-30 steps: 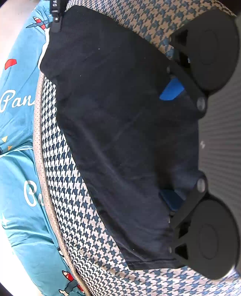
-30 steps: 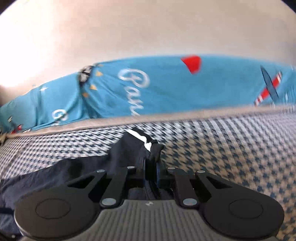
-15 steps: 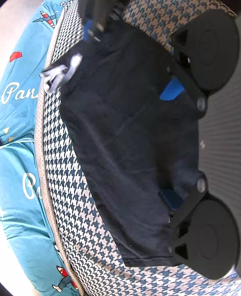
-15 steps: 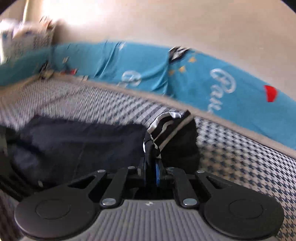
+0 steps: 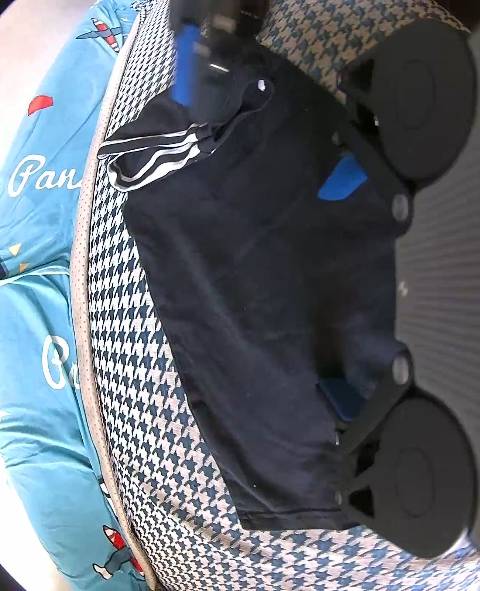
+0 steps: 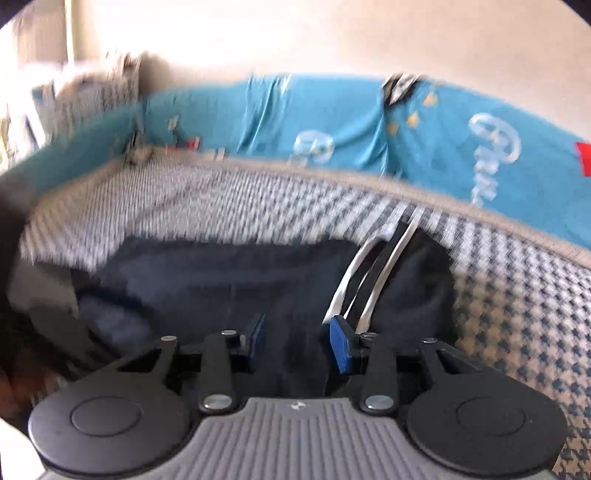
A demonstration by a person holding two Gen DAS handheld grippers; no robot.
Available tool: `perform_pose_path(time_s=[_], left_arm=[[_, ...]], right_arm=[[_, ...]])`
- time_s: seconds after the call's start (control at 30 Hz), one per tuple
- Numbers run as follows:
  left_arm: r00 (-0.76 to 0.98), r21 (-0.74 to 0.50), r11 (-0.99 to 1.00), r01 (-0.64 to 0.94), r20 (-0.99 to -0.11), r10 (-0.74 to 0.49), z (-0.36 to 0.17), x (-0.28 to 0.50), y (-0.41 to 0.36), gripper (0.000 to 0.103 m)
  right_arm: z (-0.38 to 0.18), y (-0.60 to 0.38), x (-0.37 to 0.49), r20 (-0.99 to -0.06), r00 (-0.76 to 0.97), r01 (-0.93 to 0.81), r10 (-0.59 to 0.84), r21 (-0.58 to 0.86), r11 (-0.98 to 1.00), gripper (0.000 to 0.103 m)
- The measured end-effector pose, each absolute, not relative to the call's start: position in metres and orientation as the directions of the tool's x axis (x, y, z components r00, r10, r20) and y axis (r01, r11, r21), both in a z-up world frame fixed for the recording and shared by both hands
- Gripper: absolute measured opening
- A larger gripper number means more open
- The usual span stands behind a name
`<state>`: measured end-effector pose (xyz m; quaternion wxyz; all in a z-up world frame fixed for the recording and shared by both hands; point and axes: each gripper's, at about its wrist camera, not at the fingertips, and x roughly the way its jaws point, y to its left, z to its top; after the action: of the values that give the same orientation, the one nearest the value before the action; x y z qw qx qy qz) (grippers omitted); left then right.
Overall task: Fold clothes
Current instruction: 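Fold the striped edge over the pants body with the right gripper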
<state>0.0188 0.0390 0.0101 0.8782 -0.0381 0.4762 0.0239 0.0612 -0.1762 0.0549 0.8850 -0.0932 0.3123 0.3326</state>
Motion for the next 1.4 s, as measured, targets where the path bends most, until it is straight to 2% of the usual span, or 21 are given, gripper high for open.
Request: perform_pose_path(time_s=[0.17,0.37,0.6,0.77,0.97,1.17,1.4], left_arm=[[0.548,-0.042,0.996,-0.083,-0.836,0.01,0.009,0.02,0.04,0.103],[0.554,-0.043,0.994,-0.105,-0.832,0.023,0.011,0.019,0.045,0.103],[0.549,-0.055,0.992,-0.117,-0.836,0.018,0.01,0.018,0.05,0.103],[0.548,-0.056,0.992,-0.114,-0.836,0.016,0.01,0.016,0.05,0.103],[0.548,-0.053,0.991,-0.125,-0.836,0.024,0.009,0.016,0.052,0.103],[0.552,-0.066,0.987,-0.146,-0.833,0.026,0.012,0.017,0.056,0.103],[0.552,-0.061,0.984,-0.17,-0.833,0.043,0.012,0.016,0.061,0.103]], right_arm=[[0.063,-0.193,0.085,-0.546,0.727,-0.476,0.417,0.038,0.879,0.037],[0.059,-0.205,0.113,-0.537,0.785,-0.302,0.309,0.103,0.948,0.03],[0.046,-0.191,0.137,-0.562,0.774,-0.282,0.292,0.107,0.953,0.024],[0.022,-0.164,0.144,-0.62,0.73,-0.341,0.29,0.037,0.939,0.024],[0.015,-0.153,0.15,-0.629,0.725,-0.36,0.281,0.002,0.933,0.025],[0.045,-0.183,0.141,-0.626,0.717,-0.314,0.307,0.103,0.944,0.025],[0.067,-0.235,0.114,-0.62,0.748,-0.149,0.237,0.191,0.97,0.025]])
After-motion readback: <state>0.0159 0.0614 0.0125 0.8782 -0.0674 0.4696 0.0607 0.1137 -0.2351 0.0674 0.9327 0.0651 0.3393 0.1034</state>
